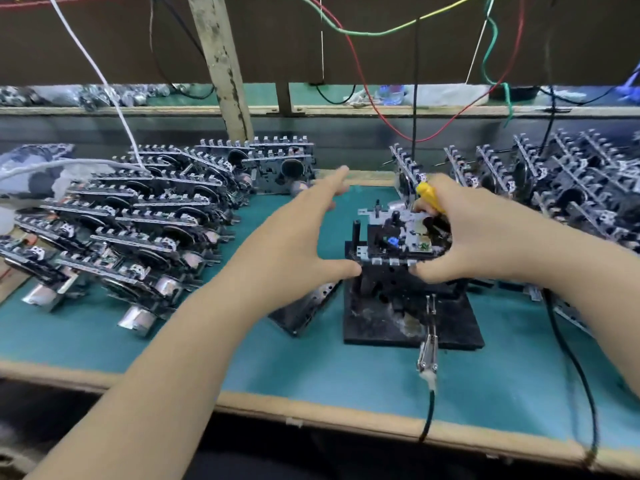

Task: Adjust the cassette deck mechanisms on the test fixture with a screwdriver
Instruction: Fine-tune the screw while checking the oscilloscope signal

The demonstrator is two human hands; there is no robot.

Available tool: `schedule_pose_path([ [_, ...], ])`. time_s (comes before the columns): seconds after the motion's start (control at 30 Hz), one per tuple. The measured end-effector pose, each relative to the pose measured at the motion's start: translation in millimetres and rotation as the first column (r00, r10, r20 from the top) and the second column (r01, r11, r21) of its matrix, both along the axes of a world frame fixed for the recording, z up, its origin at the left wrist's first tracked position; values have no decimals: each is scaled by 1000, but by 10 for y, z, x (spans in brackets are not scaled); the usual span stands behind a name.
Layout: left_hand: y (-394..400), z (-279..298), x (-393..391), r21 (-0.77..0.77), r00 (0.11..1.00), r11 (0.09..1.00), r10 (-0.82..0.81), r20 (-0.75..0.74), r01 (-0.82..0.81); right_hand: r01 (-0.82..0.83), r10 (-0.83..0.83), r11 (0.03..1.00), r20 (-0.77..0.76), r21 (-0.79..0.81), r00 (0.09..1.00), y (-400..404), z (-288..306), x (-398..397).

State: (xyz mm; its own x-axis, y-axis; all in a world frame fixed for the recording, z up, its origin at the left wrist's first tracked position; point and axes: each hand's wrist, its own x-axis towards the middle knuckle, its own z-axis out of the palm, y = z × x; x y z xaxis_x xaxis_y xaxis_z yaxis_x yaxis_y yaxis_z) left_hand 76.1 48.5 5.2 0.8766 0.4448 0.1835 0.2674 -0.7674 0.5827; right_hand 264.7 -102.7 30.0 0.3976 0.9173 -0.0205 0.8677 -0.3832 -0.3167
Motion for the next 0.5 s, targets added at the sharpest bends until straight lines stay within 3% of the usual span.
schedule_pose_path([
  [0.17,190,-78,190,-94,985,990,-121,-121,110,-64,64,998,20,-10,998,66,-153,92],
  [0.33,234,-77,271,-123,976,986,-135,-173,114,-94,95,995,35,-17,995,75,-202,92],
  [0.5,277,-76,310,-92,975,991,-117,-189,101,-71,70,983,-12,-169,997,-31,6,231],
])
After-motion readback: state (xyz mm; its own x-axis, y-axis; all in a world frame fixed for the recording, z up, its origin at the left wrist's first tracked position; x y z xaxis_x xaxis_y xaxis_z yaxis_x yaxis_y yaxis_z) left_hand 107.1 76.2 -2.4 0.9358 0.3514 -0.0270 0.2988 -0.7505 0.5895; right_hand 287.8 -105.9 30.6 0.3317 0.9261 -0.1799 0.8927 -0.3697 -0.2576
